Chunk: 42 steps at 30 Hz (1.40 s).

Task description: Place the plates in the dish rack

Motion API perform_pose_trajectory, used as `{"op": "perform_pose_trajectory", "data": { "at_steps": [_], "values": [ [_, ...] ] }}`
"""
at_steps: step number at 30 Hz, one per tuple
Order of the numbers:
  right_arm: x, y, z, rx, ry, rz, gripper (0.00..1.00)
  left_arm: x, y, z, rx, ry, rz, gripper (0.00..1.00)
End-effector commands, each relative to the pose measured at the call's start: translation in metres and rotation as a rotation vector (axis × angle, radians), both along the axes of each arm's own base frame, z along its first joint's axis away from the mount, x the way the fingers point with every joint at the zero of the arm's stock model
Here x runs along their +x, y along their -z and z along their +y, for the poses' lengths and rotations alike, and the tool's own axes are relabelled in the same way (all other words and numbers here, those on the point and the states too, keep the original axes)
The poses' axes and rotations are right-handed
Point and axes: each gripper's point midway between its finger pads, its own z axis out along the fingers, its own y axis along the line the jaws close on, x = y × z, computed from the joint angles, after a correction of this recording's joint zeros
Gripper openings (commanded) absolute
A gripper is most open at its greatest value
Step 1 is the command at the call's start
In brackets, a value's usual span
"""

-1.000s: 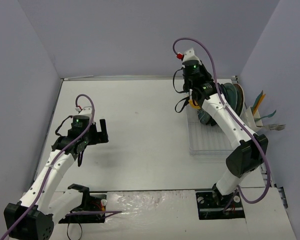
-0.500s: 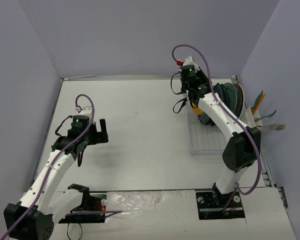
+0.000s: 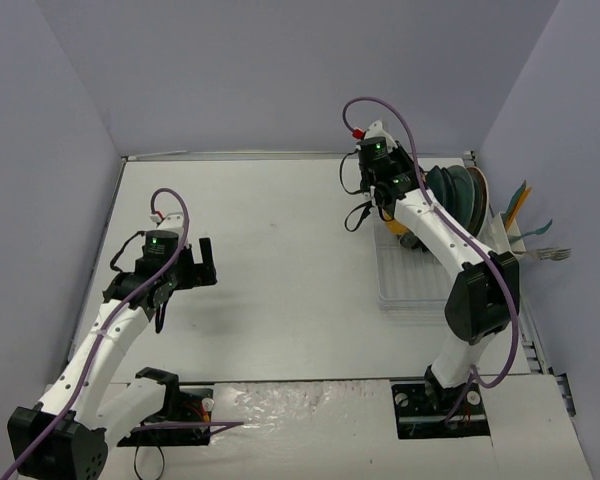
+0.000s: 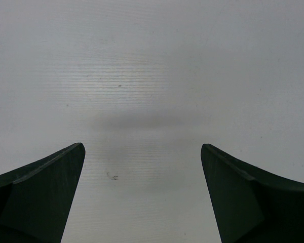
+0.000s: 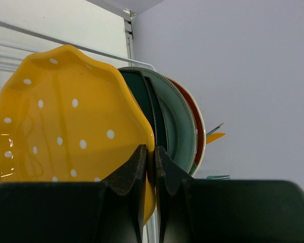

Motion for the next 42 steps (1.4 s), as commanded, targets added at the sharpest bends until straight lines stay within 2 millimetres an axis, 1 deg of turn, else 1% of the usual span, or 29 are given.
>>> {"op": "perform_pose_trajectory", "data": {
  "at_steps": [1, 5, 11, 19, 20, 23, 26, 27, 29, 30, 32, 36, 37, 40, 41, 42],
  "values": [
    [-0.004, -0.036, -0.011, 0.004, 0.085, -0.158, 0.00, 0.012, -0.024, 0.001, 0.000, 0.009, -0.090, 0.97],
    [-0.005, -0.028, -0.009, 0.007, 0.083, -0.149, 0.00, 0.012, -0.024, 0.000, -0.001, 0.009, -0.089, 0.97],
    [-0.003, -0.008, 0.008, 0.019, 0.056, -0.131, 0.00, 0.013, -0.024, 0.001, 0.002, 0.005, -0.090, 0.97],
    [-0.001, 0.011, 0.029, 0.049, 0.023, -0.121, 0.00, 0.012, -0.024, 0.003, 0.008, 0.000, -0.091, 0.97],
    [-0.001, 0.011, 0.030, 0.051, 0.022, -0.122, 0.00, 0.013, -0.024, 0.003, 0.008, 0.000, -0.091, 0.97],
    [-0.002, 0.019, 0.036, 0.075, 0.007, -0.118, 0.07, 0.013, -0.024, 0.003, 0.008, 0.000, -0.090, 0.97],
    [-0.002, 0.025, 0.040, 0.102, -0.003, -0.111, 0.17, 0.013, -0.024, 0.003, 0.008, 0.000, -0.091, 0.97],
    [-0.002, 0.026, 0.042, 0.115, -0.010, -0.109, 0.21, 0.013, -0.023, 0.003, 0.008, 0.000, -0.090, 0.97],
    [-0.002, 0.029, 0.045, 0.135, -0.024, -0.101, 0.33, 0.013, -0.023, 0.002, 0.008, 0.000, -0.088, 0.97],
    [-0.001, 0.029, 0.046, 0.146, -0.030, -0.101, 0.37, 0.014, -0.023, 0.002, 0.008, -0.001, -0.088, 0.97],
    [-0.001, 0.027, 0.051, 0.178, -0.046, -0.105, 0.42, 0.013, -0.023, 0.002, 0.007, -0.001, -0.088, 0.97],
    [-0.002, 0.020, 0.057, 0.249, -0.078, -0.117, 0.47, 0.012, -0.024, 0.003, 0.007, -0.001, -0.090, 0.97],
    [-0.004, 0.015, 0.059, 0.277, -0.091, -0.126, 0.49, 0.012, -0.025, 0.003, 0.006, -0.001, -0.093, 0.97],
    [-0.013, -0.015, 0.068, 0.401, -0.150, -0.190, 0.59, 0.010, -0.026, 0.003, 0.006, 0.000, -0.097, 0.97],
    [-0.018, -0.029, 0.072, 0.459, -0.181, -0.221, 0.65, 0.009, -0.027, 0.007, 0.019, -0.014, -0.099, 0.97],
    [-0.022, -0.038, 0.075, 0.503, -0.203, -0.242, 0.71, 0.009, -0.030, 0.008, 0.023, -0.021, -0.104, 0.97]
  ]
}}
